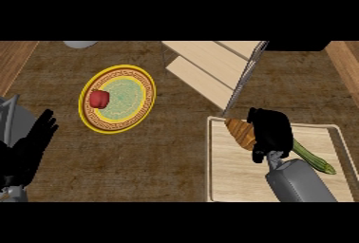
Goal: Pick the croissant from the tray and place it in the tiered shelf
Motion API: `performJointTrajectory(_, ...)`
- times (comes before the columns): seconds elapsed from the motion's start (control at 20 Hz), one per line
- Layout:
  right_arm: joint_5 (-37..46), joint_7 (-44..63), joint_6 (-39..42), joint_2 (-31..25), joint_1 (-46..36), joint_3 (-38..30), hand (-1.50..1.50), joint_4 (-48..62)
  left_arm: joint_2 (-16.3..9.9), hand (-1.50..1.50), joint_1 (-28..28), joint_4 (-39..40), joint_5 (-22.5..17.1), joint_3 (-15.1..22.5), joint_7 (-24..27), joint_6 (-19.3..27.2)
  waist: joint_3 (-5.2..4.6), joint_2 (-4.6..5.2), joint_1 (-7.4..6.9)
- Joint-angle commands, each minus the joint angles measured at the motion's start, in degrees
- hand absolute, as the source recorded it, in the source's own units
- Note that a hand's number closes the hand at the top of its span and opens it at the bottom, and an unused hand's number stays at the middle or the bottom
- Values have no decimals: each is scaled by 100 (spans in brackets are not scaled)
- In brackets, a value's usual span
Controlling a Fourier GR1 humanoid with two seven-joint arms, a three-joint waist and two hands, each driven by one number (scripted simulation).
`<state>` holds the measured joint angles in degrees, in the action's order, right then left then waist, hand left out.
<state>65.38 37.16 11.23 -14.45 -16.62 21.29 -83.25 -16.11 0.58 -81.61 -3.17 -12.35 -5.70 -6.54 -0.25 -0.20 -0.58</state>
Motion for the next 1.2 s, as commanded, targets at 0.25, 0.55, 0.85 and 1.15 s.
performJointTrajectory(0.25,-310,3118,-713,1423,-2077,768,150,711,134,0,-397,119,116,358,-73,-120,18,116,-549)
performJointTrajectory(0.55,-807,4222,-1312,1437,-3202,1032,150,837,305,0,-533,130,283,436,-121,152,16,58,-425)
performJointTrajectory(0.85,-1003,4768,-1808,1440,-3946,772,150,267,101,0,-323,118,176,284,-90,-25,12,-21,-442)
performJointTrajectory(1.15,-619,4801,-1954,1440,-4521,723,150,338,-11,0,-465,270,121,121,-144,-16,4,-41,-260)
